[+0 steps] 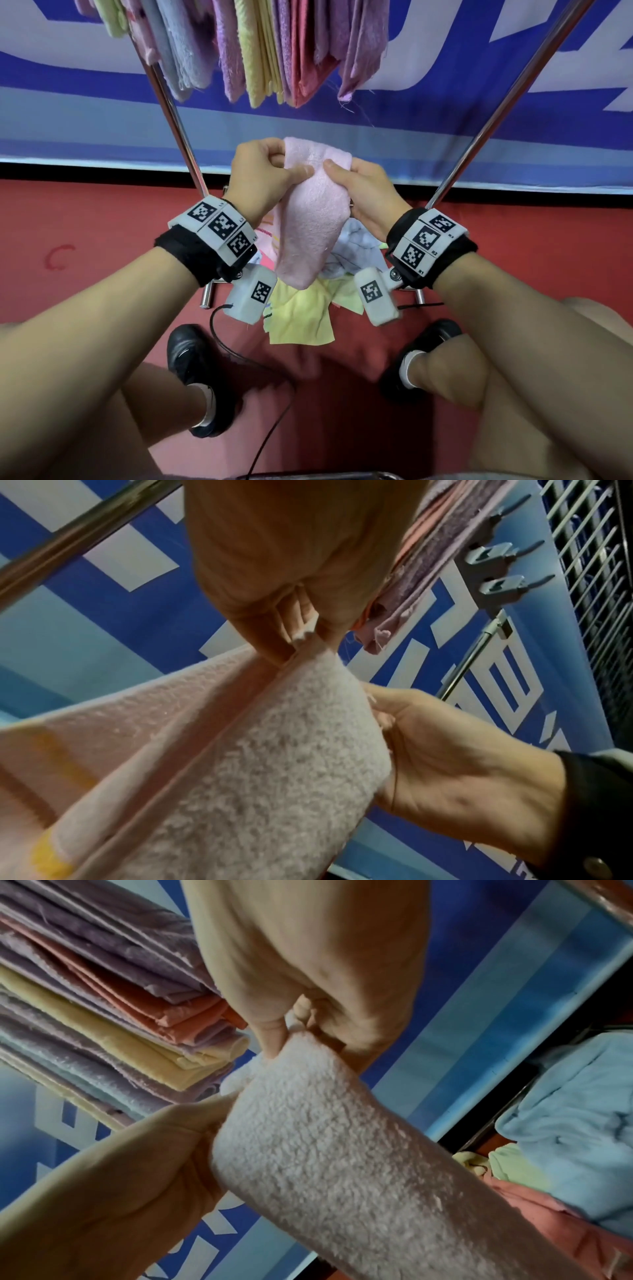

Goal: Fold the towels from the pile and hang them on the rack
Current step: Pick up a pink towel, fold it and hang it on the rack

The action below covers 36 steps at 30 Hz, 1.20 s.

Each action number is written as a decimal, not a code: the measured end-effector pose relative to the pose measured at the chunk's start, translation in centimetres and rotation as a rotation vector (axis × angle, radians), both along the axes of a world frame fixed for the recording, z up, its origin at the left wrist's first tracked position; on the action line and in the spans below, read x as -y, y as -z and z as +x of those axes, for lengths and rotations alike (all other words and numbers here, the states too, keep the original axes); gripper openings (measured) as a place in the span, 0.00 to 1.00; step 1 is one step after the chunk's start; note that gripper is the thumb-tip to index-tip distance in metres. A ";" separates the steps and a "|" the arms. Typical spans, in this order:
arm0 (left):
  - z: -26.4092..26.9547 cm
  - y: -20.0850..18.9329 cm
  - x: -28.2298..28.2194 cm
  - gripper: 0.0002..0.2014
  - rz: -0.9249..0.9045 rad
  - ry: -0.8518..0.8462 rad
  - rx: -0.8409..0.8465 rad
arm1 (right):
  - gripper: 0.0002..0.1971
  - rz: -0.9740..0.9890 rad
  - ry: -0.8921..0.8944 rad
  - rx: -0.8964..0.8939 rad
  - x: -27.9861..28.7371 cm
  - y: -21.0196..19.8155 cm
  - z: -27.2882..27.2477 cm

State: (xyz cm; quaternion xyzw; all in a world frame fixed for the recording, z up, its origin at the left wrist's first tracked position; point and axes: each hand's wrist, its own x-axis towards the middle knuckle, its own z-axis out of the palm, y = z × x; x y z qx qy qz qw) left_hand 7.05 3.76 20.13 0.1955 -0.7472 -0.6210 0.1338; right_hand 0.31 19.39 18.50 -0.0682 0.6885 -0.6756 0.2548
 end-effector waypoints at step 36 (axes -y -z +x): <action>0.3 -2.4 2.7 0.13 0.148 0.383 0.168 | 0.21 0.435 -0.588 -0.150 -3.9 -1.5 -2.2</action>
